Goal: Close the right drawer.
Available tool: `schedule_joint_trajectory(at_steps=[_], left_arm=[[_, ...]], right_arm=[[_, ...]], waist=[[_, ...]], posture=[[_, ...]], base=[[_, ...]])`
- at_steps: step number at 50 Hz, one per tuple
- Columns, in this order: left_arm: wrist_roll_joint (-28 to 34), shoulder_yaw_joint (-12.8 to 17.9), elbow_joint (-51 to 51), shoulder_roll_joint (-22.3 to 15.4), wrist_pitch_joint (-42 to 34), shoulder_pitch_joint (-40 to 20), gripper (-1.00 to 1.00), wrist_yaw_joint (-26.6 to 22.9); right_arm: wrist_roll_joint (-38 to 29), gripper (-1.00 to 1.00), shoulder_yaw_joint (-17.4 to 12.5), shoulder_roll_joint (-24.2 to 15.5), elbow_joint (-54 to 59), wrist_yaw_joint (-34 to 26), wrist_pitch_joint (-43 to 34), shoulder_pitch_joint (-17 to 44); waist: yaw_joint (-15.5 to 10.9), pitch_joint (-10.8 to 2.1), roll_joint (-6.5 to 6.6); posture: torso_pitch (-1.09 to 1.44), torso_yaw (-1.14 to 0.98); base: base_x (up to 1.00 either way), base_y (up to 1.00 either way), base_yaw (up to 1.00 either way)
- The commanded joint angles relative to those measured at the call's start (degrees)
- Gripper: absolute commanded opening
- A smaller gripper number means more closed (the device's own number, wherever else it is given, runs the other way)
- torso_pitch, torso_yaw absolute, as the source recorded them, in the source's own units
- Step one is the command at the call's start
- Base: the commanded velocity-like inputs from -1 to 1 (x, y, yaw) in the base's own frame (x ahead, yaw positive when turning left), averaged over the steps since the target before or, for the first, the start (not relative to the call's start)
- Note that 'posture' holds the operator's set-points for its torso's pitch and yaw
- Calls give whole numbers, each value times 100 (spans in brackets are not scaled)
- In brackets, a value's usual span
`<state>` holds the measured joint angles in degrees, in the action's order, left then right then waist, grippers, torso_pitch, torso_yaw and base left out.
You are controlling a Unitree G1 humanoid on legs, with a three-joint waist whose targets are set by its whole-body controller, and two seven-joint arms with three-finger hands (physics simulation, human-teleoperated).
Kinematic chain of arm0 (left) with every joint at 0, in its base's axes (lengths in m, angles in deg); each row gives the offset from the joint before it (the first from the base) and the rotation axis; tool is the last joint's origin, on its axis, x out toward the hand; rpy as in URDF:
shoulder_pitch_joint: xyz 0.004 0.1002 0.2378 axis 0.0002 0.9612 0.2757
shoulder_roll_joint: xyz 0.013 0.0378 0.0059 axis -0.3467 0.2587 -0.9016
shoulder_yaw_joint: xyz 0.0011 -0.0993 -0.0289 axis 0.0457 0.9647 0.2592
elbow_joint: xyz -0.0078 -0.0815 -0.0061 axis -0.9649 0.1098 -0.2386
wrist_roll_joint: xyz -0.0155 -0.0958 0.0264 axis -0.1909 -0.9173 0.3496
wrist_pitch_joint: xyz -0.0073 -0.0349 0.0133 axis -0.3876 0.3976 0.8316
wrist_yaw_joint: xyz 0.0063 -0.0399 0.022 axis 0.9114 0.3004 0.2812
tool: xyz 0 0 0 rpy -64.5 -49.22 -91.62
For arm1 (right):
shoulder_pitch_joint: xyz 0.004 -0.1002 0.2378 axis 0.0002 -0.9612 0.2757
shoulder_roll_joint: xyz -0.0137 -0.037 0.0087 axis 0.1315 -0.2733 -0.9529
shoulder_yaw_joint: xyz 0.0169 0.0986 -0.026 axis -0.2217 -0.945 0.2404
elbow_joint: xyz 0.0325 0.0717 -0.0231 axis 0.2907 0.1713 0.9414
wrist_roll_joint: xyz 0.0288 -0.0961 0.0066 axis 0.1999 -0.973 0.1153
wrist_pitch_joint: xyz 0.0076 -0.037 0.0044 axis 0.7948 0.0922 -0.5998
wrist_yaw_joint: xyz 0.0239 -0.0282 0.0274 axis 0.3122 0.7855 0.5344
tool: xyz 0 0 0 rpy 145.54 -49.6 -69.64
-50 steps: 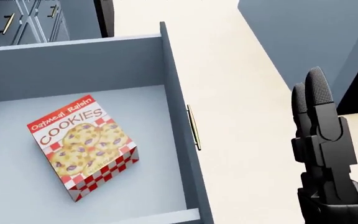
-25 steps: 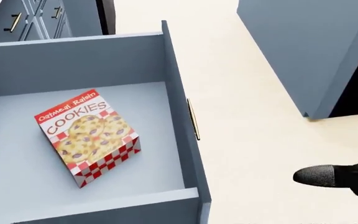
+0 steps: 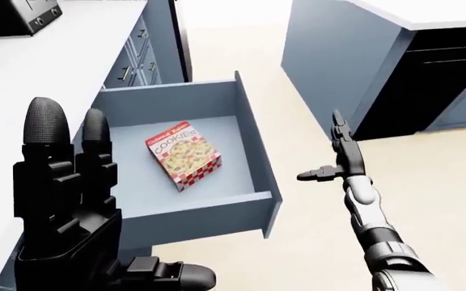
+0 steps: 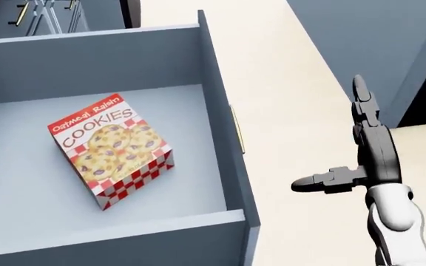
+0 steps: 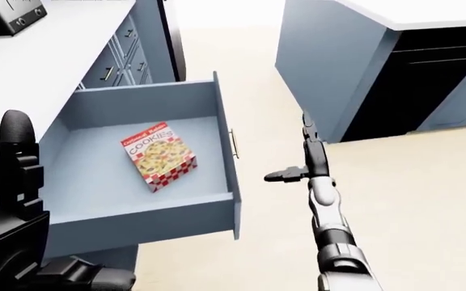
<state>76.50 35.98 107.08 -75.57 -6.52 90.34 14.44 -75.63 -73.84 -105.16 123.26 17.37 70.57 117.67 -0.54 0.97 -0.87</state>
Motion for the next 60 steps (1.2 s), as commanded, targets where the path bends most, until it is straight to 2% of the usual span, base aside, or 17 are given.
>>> schedule_joint_trajectory(at_steps=[1,12,27,28,42,60], left_arm=[[-29,6,130,-1,213,-17,100,-2],[-75,51,147,8,203,-17,100,-17],[-67,48,316,20,-6,-58,100,-18],[-62,40,317,21,11,-42,100,-22],[-69,50,363,20,-40,-51,100,-22],[-96,87,398,28,-126,-91,100,-28]], right_arm=[[15,100,-43,-85,-110,104,528,251],[-386,100,251,294,567,280,970,296],[-1130,100,597,796,1019,359,1120,382],[-1287,100,688,869,1074,412,1130,382],[-2000,100,929,1269,1177,332,1023,562],[-2279,100,1004,1526,1223,186,956,737]], waist=[[1,-137,-35],[-24,-179,-58],[-53,-128,-64],[-56,-125,-64],[-41,-118,-77],[-66,-136,-75]], posture=[[0,0],[0,0],[0,0],[0,0],[0,0],[0,0]], base=[[0,0,0],[0,0,0],[0,0,0],[0,0,0],[0,0,0],[0,0,0]])
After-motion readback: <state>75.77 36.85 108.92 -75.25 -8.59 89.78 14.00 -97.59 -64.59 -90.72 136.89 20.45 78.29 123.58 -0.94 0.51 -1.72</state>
